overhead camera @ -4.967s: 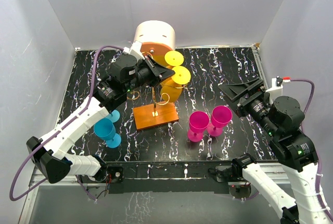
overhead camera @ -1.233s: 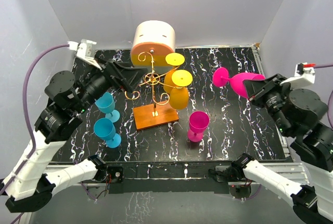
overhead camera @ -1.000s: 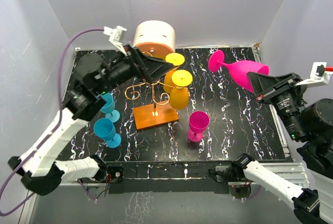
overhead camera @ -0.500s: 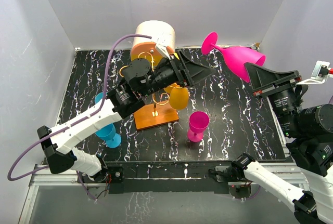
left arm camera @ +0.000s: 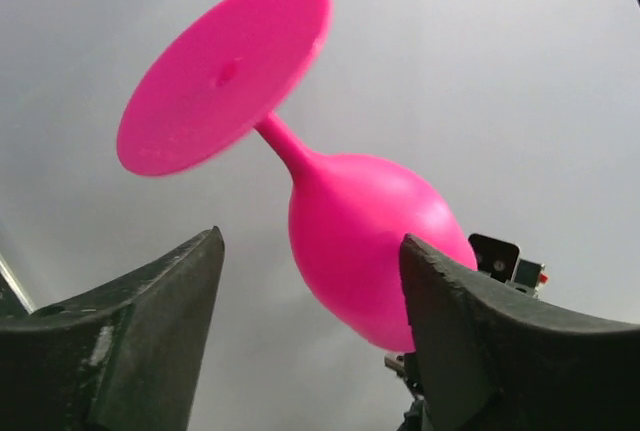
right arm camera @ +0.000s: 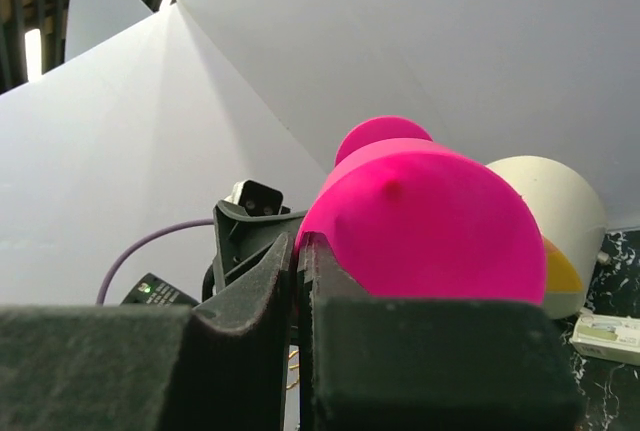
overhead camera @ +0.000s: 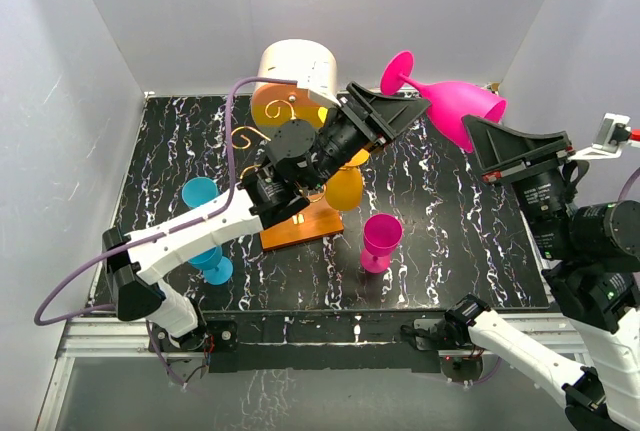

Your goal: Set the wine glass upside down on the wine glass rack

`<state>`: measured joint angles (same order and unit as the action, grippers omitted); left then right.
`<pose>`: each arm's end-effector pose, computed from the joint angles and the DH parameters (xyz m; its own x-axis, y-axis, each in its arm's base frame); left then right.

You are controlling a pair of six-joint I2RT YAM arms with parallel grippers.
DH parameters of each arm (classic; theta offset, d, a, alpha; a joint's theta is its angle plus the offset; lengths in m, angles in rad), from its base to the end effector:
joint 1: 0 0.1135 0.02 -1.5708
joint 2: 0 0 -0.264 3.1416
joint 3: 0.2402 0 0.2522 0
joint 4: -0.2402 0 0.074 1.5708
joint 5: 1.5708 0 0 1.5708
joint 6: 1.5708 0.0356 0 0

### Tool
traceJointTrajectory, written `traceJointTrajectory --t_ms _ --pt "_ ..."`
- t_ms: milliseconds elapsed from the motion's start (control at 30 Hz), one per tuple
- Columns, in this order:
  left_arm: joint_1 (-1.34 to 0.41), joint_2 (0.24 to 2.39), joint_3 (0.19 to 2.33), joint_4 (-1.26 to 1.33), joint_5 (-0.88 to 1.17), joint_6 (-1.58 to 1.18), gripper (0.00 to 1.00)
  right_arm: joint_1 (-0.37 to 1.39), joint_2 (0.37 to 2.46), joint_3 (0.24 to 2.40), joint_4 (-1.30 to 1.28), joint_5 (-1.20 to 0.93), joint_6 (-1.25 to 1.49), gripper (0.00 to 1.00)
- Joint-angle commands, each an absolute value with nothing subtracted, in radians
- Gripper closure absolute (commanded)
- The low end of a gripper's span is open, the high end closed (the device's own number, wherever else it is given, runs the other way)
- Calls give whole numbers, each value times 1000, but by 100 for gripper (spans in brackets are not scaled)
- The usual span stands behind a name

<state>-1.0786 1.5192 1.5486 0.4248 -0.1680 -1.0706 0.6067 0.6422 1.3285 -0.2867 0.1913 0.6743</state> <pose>0.1695 -0.3034 0.4922 -0.6007 -0.7105 -0.3666 0.5646 -0.0523 -0.8237 0.0535 0.0289 0.5157 -0.0100 0.7392 -0.6734 -0.5244 0.5695 0.6330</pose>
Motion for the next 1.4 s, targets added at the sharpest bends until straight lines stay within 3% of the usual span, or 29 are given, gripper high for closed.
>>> traceJointTrajectory --t_ms 0,367,667,833,900,967,1133,1200,1367 --pt "-1112 1519 1586 529 -299 -1098 37 610 632 1298 -208 119 733 100" --pt "-1154 1543 1576 718 -387 -1061 68 610 562 1277 -267 70 811 100" --pt "-1154 1532 1558 775 -399 -1050 69 609 534 1271 -353 20 845 100" --pt "-1154 1504 1533 815 -404 -990 96 610 527 1265 -349 -1 894 100" --pt "-1154 1500 1534 833 -394 -952 100 609 525 1268 -361 0 904 100" --pt "-1154 1492 1530 852 -383 -912 100 609 521 1273 -380 10 909 77" --pt "-1154 1445 1505 891 -342 -761 100 610 496 1283 -453 64 897 41" --pt "-1154 1414 1499 865 -318 -667 100 609 491 1289 -485 72 897 32" --pt "-1154 1281 1442 692 -252 -492 100 610 506 1341 -594 59 886 26"
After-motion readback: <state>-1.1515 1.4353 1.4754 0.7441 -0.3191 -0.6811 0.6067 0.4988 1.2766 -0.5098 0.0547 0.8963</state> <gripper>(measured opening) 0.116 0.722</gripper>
